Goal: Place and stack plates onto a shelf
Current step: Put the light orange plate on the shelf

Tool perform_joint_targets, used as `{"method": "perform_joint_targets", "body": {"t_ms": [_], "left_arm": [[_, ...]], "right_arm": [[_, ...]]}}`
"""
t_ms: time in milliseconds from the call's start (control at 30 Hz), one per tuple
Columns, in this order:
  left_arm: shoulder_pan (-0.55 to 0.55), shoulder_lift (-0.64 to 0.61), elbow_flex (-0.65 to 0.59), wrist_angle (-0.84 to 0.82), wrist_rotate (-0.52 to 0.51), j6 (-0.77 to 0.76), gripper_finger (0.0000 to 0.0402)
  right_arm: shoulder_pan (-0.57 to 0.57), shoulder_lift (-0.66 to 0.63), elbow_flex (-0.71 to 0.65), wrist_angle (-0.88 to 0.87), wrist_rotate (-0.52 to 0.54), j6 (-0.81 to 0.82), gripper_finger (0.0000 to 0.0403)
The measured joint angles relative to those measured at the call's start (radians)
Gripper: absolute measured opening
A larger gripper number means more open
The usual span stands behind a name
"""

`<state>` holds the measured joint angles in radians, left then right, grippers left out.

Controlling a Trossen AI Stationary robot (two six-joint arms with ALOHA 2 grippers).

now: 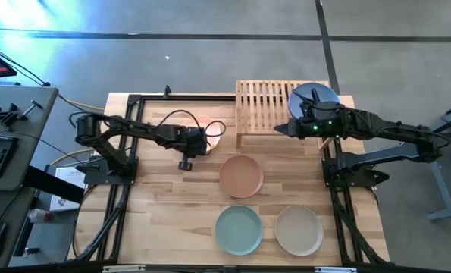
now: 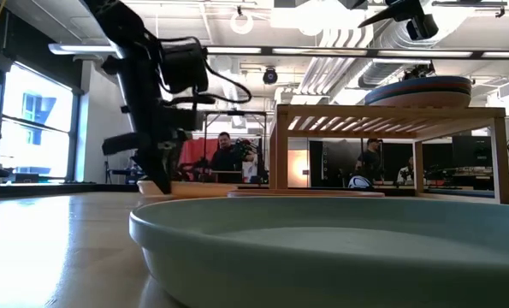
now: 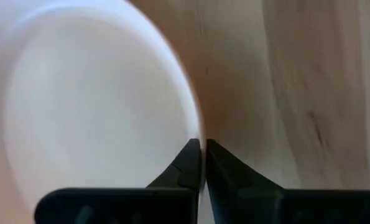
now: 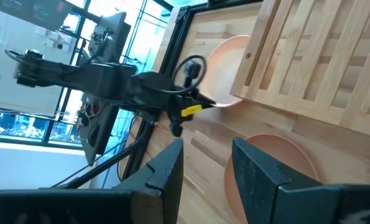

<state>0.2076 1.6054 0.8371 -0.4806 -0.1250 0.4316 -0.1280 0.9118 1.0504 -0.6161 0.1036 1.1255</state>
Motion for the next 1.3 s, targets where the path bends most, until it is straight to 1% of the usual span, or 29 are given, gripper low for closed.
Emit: {"method": "perform_joint_targets", "body": {"t_ms": [167, 300, 433, 567, 700, 767, 1000, 1200, 1300], "left_arm": [[-0.016, -0.120, 0.027, -0.107, -0.046, -0.002, 0.0002], [-0.015, -0.216, 0.085, -0.198, -0.082, 0.015, 0.0002], [-0.015, -0.293, 0.155, -0.253, -0.136, 0.062, 0.0001], [-0.014, -0.336, 0.234, -0.261, -0.160, 0.123, 0.0001], [-0.014, -0.343, 0.321, -0.253, -0.175, 0.204, 0.0001], [-0.014, -0.343, 0.351, -0.226, -0.175, 0.256, 0.0001], [-0.004, -0.340, 0.380, 0.003, -0.175, 0.457, 0.0001], [0.016, -0.296, 0.381, 0.194, -0.176, 0.597, 0.0001], [0.031, -0.258, 0.381, 0.263, -0.175, 0.648, 0.0001]], "right_arm": [[0.000, 0.011, 0.000, 0.000, 0.000, 0.000, 0.0119], [0.000, 0.025, 0.000, 0.001, 0.000, -0.005, 0.0119], [0.000, 0.038, 0.000, 0.001, 0.000, -0.008, 0.0119], [0.000, 0.048, 0.000, 0.013, 0.023, -0.011, 0.0119], [0.000, 0.051, 0.000, 0.076, 0.053, -0.070, 0.0119], [0.000, 0.051, 0.000, 0.135, 0.069, -0.111, 0.0119], [0.000, 0.051, 0.000, 0.318, 0.086, -0.272, 0.0119], [0.000, 0.049, 0.000, 0.496, 0.092, -0.423, 0.0119], [0.000, 0.049, 0.000, 0.583, 0.092, -0.488, 0.0119]]}}
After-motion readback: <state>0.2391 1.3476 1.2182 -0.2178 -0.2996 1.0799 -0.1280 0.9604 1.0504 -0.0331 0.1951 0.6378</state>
